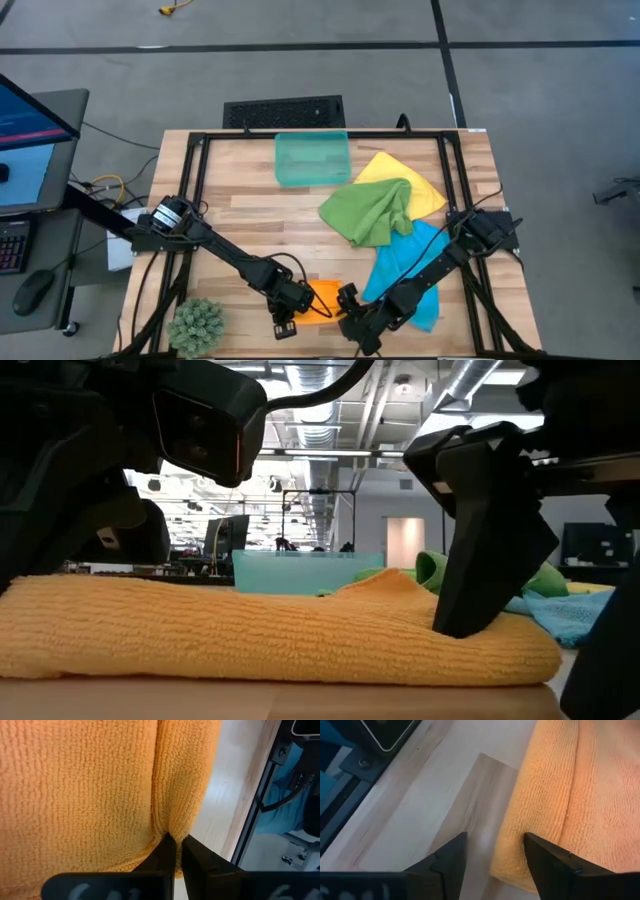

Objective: Roll microfiber towels into tight, uniform cylinder then place into a basket
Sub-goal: Fold the orange towel

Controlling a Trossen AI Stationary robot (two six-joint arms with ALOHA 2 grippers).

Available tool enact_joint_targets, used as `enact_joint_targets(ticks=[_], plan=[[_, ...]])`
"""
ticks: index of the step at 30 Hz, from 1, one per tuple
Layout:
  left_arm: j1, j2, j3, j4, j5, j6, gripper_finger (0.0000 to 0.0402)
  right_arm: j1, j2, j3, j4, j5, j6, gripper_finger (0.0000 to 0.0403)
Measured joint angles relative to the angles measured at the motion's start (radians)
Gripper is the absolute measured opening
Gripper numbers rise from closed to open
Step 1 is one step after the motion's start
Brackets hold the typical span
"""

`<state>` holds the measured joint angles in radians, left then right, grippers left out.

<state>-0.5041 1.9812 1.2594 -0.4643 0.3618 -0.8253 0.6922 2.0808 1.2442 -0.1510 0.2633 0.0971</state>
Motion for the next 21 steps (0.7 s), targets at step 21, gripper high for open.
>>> enact_joint_targets(ticks=[21], plan=[[-0.003,0.000,0.000,-0.019,-0.042,0.042,0.0006,-0.036,0.002,0.019,-0.081,0.114,0.153,0.0063]])
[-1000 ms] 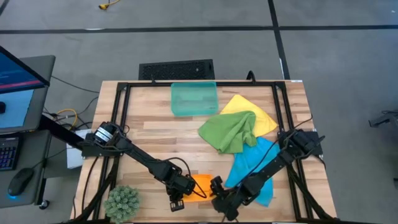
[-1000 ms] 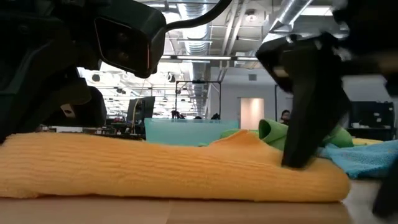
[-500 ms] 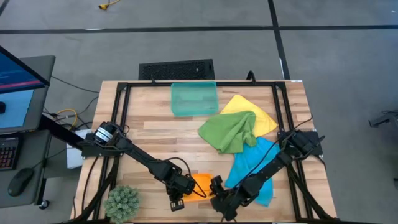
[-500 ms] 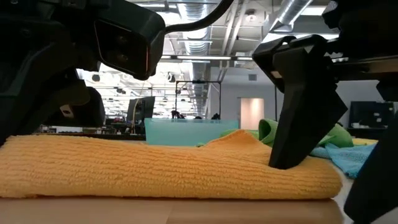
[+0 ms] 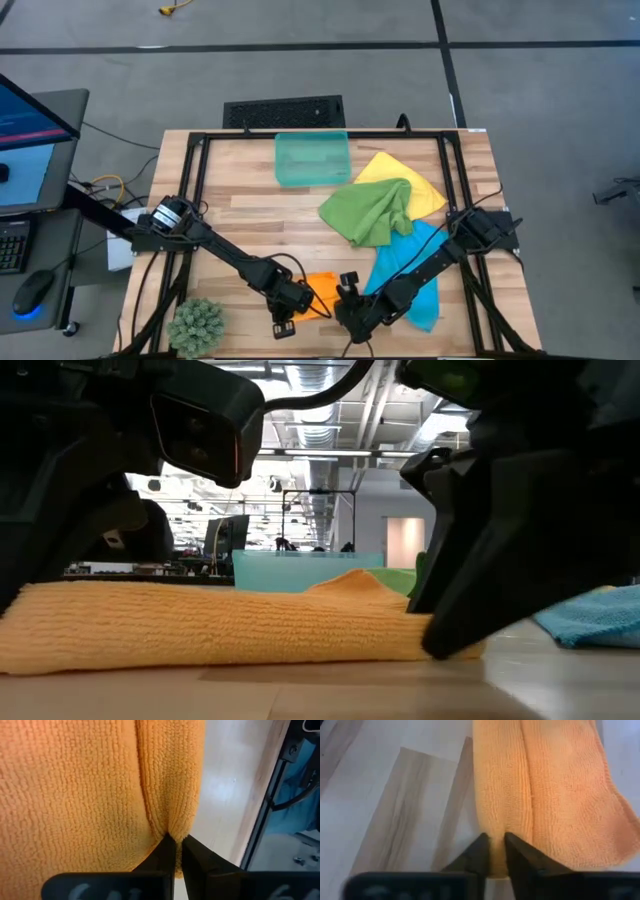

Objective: Roll microfiber towels into tight, uniform cylinder then place into a basket
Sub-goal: Fold the orange towel

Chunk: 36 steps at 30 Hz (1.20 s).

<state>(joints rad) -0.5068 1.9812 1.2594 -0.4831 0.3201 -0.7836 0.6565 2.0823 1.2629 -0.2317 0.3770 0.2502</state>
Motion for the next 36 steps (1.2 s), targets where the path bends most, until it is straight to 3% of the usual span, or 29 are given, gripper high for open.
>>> enact_joint_targets(ticks=[2,4,9,14,21,26,36], plan=[[-0.004,0.000,0.000,0.000,-0.010,0.018,0.0006,0.000,0.000,0.000,0.000,0.001,0.014,0.0025],[-0.008,0.000,0.000,0.000,-0.019,0.031,0.0008,0.001,0.000,0.000,0.001,-0.001,0.021,0.0014],[-0.017,-0.001,0.000,0.002,-0.045,0.032,0.0021,0.001,0.000,0.000,0.003,-0.009,0.055,0.0031],[-0.018,-0.001,0.000,0.003,-0.045,0.032,0.0045,0.001,0.000,0.000,0.005,-0.013,0.057,0.0010],[-0.019,-0.002,0.001,0.007,-0.044,0.020,0.0115,0.001,0.000,0.000,0.007,-0.018,0.090,0.0020],[-0.019,-0.002,0.001,0.007,-0.043,0.050,0.0154,0.001,0.000,0.000,0.009,-0.037,0.121,0.0007],[-0.058,-0.004,0.019,-0.018,-0.122,0.111,0.0158,0.002,-0.002,0.000,0.012,-0.079,0.178,0.0005]])
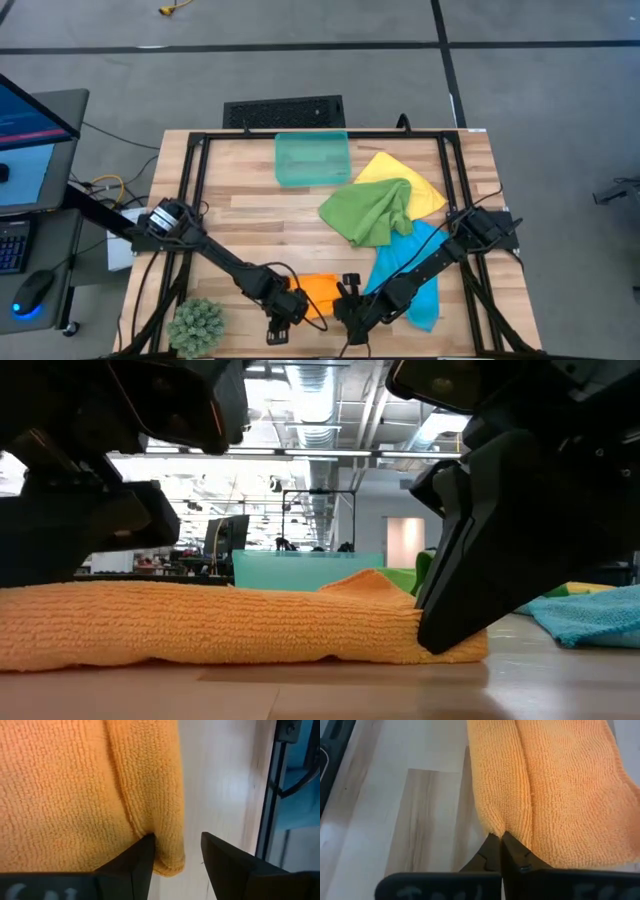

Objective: Roll microfiber towels into tight, uniform cylinder then place into a basket
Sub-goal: Fold the orange towel

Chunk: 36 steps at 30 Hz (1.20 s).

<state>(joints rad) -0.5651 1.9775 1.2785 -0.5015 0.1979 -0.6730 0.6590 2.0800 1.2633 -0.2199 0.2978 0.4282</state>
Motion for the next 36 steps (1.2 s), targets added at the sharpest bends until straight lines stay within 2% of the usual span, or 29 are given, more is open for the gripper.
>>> enact_joint_targets(ticks=[5,12,19,23,28,31,36], plan=[[-0.050,0.003,0.067,-0.094,-0.111,-0.003,0.0158,-0.001,0.000,0.001,0.000,-0.009,0.018,0.0012],[-0.195,0.004,0.102,-0.112,-0.439,0.020,0.0158,-0.001,0.000,0.001,-0.001,-0.010,0.031,0.0005],[-0.294,0.006,0.089,-0.113,-0.663,0.002,0.0158,-0.007,0.000,0.001,-0.001,-0.018,0.036,0.0011],[-0.306,0.006,0.089,-0.084,-0.693,0.002,0.0158,-0.010,0.000,0.001,0.005,-0.037,0.037,0.0005],[-0.301,0.042,0.076,0.007,-0.690,0.101,0.0158,-0.018,0.000,0.000,0.020,-0.052,0.043,0.0012],[-0.297,0.084,0.077,-0.013,-0.693,0.097,0.0158,-0.018,0.000,0.000,0.019,-0.054,0.043,0.0009],[-0.294,0.113,0.079,-0.047,-0.762,0.049,0.0158,-0.018,0.000,0.000,0.020,-0.069,0.043,0.0006]])
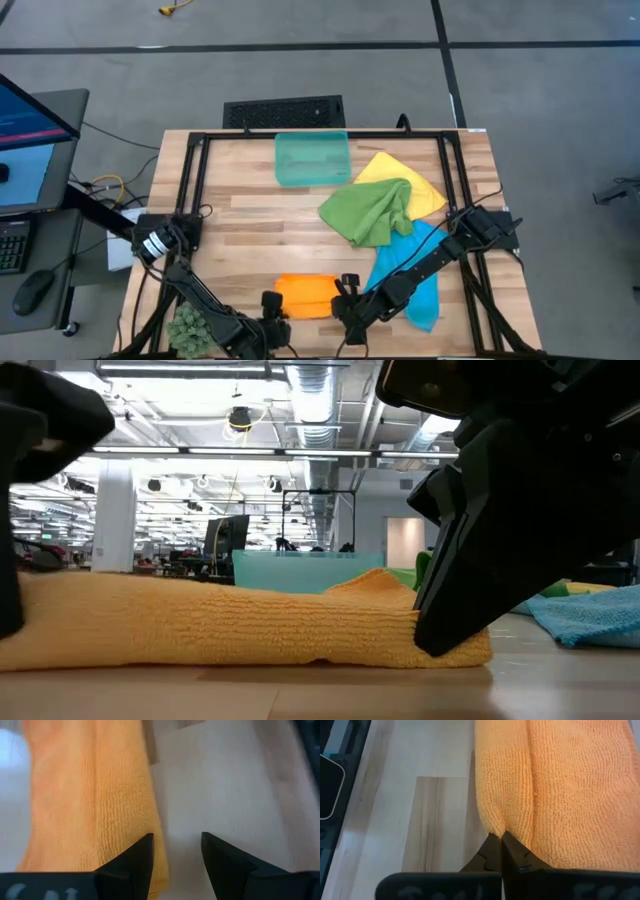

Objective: Roll microfiber towels into tight, uniform cylinder then place into a basket
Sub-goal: Fold the orange towel

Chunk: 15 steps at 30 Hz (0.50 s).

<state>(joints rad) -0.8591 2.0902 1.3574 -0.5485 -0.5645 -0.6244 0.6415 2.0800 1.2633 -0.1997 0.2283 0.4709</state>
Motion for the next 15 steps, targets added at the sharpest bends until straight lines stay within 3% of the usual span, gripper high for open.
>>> enact_joint_targets(ticks=[15], plan=[[-0.019,0.004,0.027,-0.034,-0.105,-0.004,0.0157,-0.001,0.000,0.000,0.003,-0.022,0.000,0.0009]])
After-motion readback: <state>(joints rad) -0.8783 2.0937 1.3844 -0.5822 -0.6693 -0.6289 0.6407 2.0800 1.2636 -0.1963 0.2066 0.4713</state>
